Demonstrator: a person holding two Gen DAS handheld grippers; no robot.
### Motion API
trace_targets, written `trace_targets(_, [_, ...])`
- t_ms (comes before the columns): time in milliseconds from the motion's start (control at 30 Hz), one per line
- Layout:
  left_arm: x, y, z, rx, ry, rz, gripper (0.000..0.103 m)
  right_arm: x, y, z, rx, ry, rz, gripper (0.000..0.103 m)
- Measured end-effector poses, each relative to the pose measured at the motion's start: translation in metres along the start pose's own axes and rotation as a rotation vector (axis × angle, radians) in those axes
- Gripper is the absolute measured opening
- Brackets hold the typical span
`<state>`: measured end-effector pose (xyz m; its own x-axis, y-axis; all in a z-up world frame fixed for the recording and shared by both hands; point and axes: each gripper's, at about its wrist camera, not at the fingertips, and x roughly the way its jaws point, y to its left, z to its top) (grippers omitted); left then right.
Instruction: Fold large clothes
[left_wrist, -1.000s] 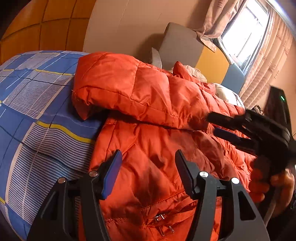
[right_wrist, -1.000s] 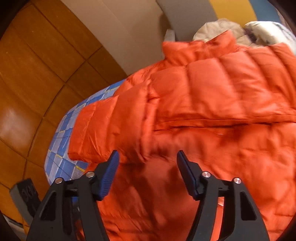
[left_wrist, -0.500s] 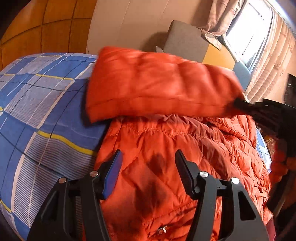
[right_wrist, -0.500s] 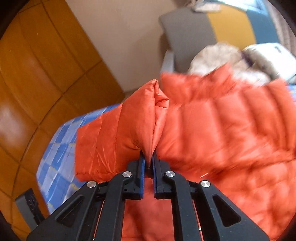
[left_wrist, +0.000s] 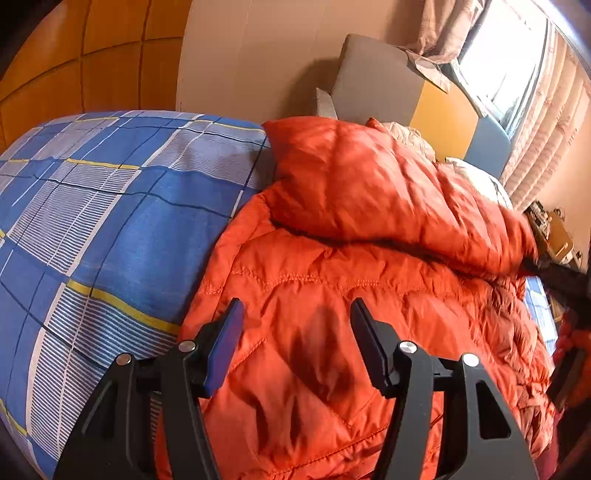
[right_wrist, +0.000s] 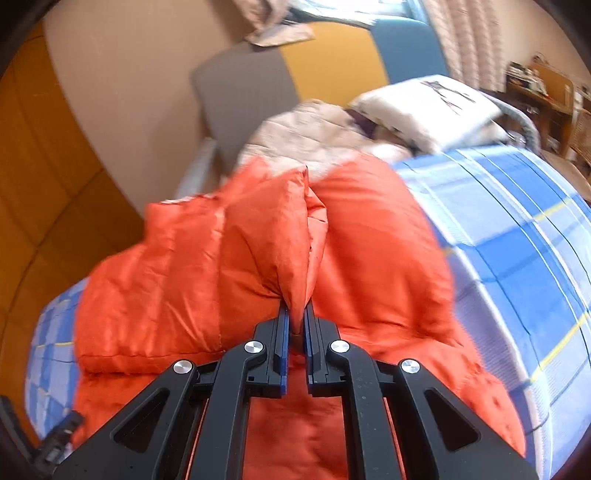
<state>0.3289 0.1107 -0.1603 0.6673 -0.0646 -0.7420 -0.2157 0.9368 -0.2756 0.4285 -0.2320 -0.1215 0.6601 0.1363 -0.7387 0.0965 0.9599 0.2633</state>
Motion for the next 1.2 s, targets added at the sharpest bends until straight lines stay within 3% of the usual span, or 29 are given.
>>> trace_targets(67, [-0.002,-0.002,0.004,-0.007,-0.011,0.0,0.059,0.008,-0.005,-0.007,0.001,0.02,-0.026,0.006])
trace_targets(200, [-0.003,-0.01,0.013,0.004,-0.031,-0.008,0.06,0.006,-0.016,-0.012,0.053,0.031,0.001,0.007])
trace_targets(300, [-0.003,-0.017,0.024,0.013,-0.051,-0.025,0.06,-0.006,-0.014,-0.008,0.039,-0.006,-0.017,0.031])
trace_targets(333, [-0.003,-0.019,0.028,0.016,-0.057,-0.03,0.06,-0.014,-0.011,-0.006,0.028,-0.04,-0.017,0.046])
trace_targets(367, [-0.003,-0.022,0.033,0.019,-0.062,-0.037,0.06,-0.02,-0.008,-0.004,0.02,-0.057,-0.01,0.052])
trace_targets(500, [0.003,-0.035,0.05,0.045,-0.086,-0.055,0.062,-0.025,0.011,0.008,-0.04,-0.074,0.011,0.052])
trace_targets(700, [0.023,-0.046,0.068,0.051,-0.077,-0.073,0.062,-0.001,0.016,0.017,-0.064,-0.046,-0.021,0.052])
trace_targets(1200, [0.098,-0.042,0.072,0.065,0.055,-0.018,0.063,0.082,0.013,0.018,-0.12,0.095,-0.09,0.053])
